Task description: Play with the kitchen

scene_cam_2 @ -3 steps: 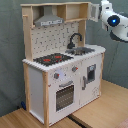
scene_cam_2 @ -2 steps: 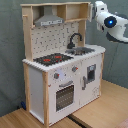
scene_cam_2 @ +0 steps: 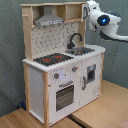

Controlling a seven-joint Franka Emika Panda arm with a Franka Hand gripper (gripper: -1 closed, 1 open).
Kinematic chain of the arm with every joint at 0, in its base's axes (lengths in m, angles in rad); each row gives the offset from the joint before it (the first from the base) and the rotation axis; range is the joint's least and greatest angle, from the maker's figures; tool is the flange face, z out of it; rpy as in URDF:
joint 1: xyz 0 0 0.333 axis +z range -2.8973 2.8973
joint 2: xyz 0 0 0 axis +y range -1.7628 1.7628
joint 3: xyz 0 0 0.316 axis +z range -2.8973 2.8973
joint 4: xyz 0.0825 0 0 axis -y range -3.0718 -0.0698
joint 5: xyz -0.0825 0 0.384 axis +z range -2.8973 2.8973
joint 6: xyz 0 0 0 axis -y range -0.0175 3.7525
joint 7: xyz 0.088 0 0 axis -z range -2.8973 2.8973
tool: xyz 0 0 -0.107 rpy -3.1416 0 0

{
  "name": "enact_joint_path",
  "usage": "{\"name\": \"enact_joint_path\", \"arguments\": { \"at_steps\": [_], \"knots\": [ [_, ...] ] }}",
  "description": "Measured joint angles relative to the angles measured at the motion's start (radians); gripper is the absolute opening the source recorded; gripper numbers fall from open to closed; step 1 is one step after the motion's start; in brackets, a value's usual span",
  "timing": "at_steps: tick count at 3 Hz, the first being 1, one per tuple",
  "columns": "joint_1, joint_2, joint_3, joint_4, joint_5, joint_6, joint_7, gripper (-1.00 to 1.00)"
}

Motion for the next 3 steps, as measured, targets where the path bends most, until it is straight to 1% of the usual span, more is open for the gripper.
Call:
{"name": "enact_joint_path", "arguments": {
  "at_steps": [1,2,3],
  "knots": [
    [-0.056,0.034,0.063,0.047,0.0,0.0,0.016,-1.0],
    [-0.119,0.057,0.126,0.107,0.001,0.0,0.024,-1.0],
    [-0.181,0.073,0.175,0.176,0.005,0.0,0.024,-1.0]
  ]
}}
